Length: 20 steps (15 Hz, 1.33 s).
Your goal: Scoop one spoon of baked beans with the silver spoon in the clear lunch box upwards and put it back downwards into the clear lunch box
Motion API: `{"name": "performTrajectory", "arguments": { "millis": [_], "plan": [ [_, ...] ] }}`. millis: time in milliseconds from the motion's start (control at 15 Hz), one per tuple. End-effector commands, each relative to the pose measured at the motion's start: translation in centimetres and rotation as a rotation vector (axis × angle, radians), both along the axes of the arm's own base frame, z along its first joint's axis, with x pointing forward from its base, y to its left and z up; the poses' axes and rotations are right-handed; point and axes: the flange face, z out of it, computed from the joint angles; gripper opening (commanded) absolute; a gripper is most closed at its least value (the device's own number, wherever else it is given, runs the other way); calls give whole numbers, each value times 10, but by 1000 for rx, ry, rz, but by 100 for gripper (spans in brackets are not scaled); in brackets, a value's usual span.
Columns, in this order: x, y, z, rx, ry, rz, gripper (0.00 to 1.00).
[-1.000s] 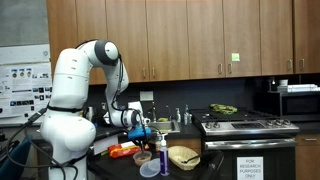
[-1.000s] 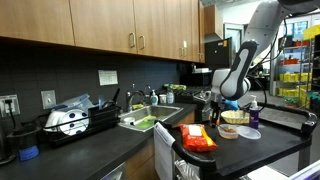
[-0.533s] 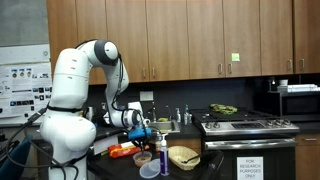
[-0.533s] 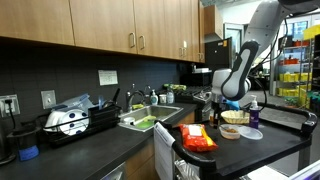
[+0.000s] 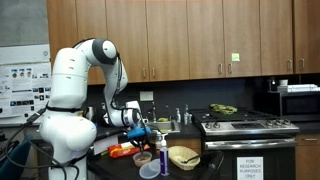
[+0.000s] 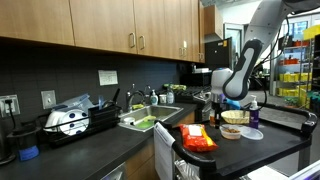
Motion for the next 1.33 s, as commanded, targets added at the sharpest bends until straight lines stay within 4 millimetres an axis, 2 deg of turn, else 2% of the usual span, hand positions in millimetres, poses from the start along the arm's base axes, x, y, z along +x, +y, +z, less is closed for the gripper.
{"name": "performTrajectory", "arguments": {
  "millis": [0,667,1267],
  "plan": [
    [-8,5,10,-46,8,13,4],
    [-8,22,10,-92,39,68,4],
    [1,33,21,-114,42,89,4]
  ]
}}
